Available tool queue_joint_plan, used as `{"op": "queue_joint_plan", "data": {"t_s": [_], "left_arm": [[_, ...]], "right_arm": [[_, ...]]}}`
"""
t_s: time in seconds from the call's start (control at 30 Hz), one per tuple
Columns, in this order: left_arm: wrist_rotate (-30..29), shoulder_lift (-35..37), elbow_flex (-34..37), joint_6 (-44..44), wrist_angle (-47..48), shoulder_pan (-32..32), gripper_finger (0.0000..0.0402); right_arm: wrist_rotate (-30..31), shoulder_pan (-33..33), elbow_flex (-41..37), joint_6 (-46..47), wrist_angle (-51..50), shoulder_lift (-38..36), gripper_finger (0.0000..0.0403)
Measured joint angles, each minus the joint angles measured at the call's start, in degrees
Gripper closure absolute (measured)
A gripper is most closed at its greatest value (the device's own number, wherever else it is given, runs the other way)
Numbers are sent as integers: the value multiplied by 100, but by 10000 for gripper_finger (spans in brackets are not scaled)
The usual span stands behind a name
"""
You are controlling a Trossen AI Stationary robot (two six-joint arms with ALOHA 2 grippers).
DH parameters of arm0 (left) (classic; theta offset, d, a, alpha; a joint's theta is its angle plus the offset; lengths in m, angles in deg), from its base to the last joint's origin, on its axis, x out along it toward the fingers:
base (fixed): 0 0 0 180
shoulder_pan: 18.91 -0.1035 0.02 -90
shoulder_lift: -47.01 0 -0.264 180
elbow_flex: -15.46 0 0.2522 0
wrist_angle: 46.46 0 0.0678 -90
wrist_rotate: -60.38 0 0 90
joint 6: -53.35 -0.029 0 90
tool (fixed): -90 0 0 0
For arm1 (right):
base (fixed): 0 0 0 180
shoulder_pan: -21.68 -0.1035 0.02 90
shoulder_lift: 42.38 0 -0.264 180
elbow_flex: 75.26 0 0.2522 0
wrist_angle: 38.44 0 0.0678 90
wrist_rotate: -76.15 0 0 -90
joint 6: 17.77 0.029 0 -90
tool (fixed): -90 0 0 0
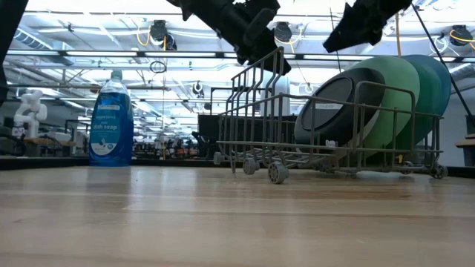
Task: Sort dishes
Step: Put the black plate into the dish rack
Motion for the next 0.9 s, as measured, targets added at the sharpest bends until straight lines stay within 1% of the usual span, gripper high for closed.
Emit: {"op": "queue_joint_plan", "data": {"t_s": [0.07, 0.2, 0.37, 0.63, 0.8, 0.9], "left_arm": [[0, 0, 0, 0, 52, 0, 275], [-2, 0, 0, 2, 88, 0, 275], [-2, 0, 0, 9, 120, 2, 275], [-2, 0, 0, 9, 115, 2, 275], [-2, 0, 0, -4, 96, 2, 275], [-4, 0, 0, -2, 90, 1, 275]], "right_arm": [[59, 0, 0, 229, -289, 2, 257], [409, 1, 0, 817, -1058, 3, 257], [407, -40, 2, 1297, -1698, 2, 257], [373, -63, 2, 1627, -1681, -7, 257], [-156, 48, 17, 1565, -1546, 135, 257], [-404, 48, 17, 1333, -1335, 269, 257]]}}
